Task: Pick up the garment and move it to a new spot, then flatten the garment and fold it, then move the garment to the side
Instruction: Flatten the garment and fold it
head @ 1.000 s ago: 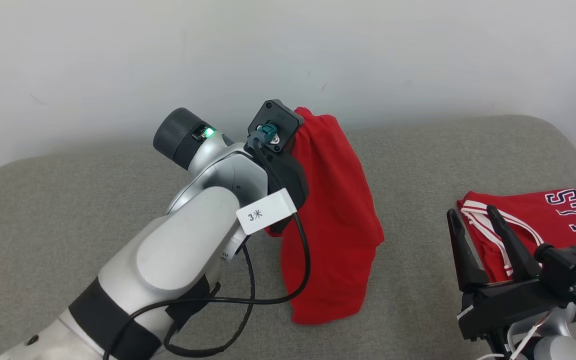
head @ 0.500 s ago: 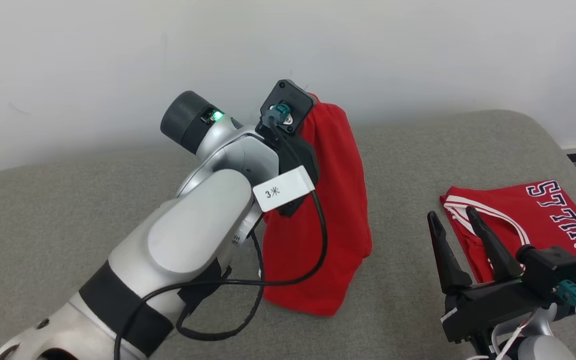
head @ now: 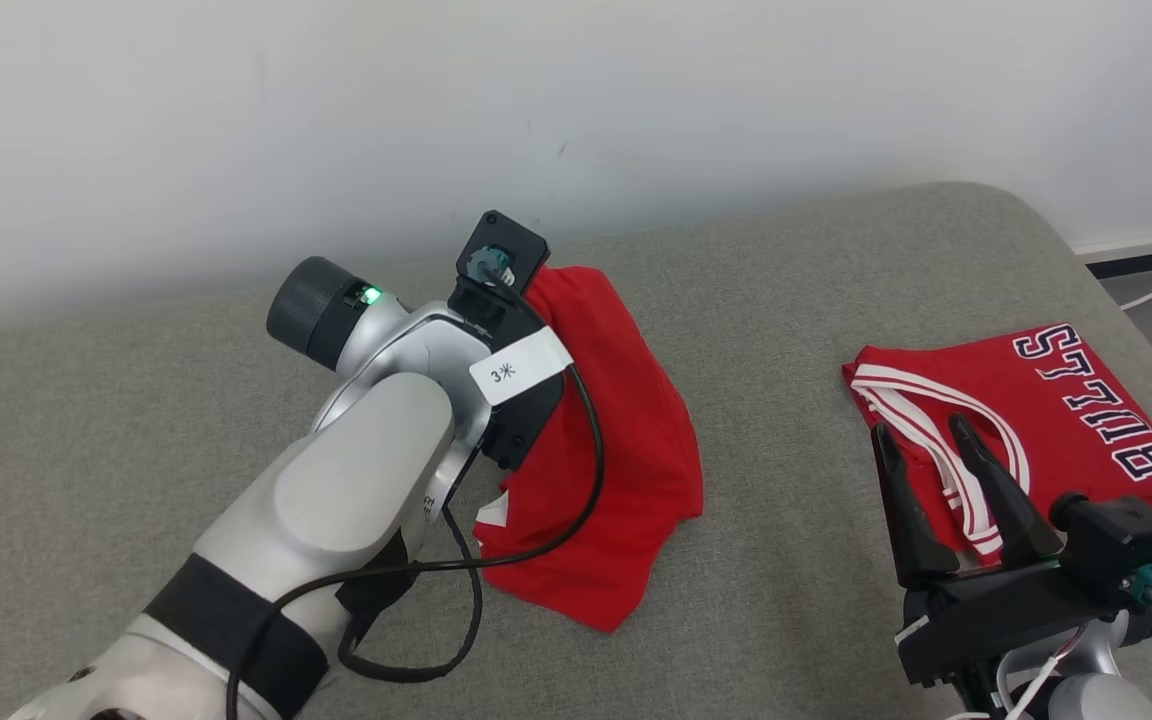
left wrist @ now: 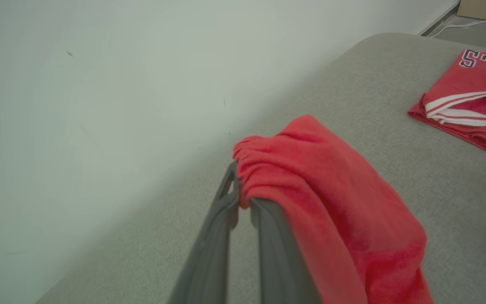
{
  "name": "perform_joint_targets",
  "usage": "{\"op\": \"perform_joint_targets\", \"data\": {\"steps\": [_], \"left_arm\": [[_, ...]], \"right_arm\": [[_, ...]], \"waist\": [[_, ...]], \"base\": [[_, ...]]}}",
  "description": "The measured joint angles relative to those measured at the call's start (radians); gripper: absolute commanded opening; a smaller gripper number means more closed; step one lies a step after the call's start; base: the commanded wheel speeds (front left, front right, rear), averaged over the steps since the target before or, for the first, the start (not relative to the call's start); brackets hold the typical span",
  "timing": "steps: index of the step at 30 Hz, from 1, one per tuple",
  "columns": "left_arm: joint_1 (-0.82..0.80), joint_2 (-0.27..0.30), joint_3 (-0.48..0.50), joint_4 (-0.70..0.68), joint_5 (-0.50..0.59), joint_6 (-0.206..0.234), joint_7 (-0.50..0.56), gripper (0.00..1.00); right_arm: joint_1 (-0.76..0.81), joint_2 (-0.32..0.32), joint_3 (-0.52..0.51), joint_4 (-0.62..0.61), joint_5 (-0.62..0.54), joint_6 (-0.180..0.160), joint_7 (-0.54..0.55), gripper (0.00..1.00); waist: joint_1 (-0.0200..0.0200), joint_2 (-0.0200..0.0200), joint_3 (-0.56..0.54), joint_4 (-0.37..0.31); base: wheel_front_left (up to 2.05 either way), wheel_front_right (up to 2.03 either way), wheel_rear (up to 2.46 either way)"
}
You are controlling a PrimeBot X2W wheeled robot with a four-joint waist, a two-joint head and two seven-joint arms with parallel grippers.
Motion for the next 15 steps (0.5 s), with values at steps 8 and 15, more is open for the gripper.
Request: {"op": "perform_joint_targets", "data": {"steps": [8, 15], "left_arm": [[0.002, 0.002, -0.009, 0.09, 0.002, -0.001, -0.008, 0.0], [0.011, 0.053, -0.025, 0.154, 0.011, -0.01, 0.005, 0.0]], "right_arm": [[-0.004, 0.0, 0.0, -0.002, 0.002, 0.0, -0.007, 1.0], [0.0, -0.009, -0.03, -0.002, 0.004, -0.001, -0.018, 1.0]], "waist": [[0.0, 0.0, 0.02, 0.02], [0.0, 0.0, 0.028, 0.059]], "base": [[0.0, 0.0, 0.0], [0.0, 0.0, 0.0]]}}
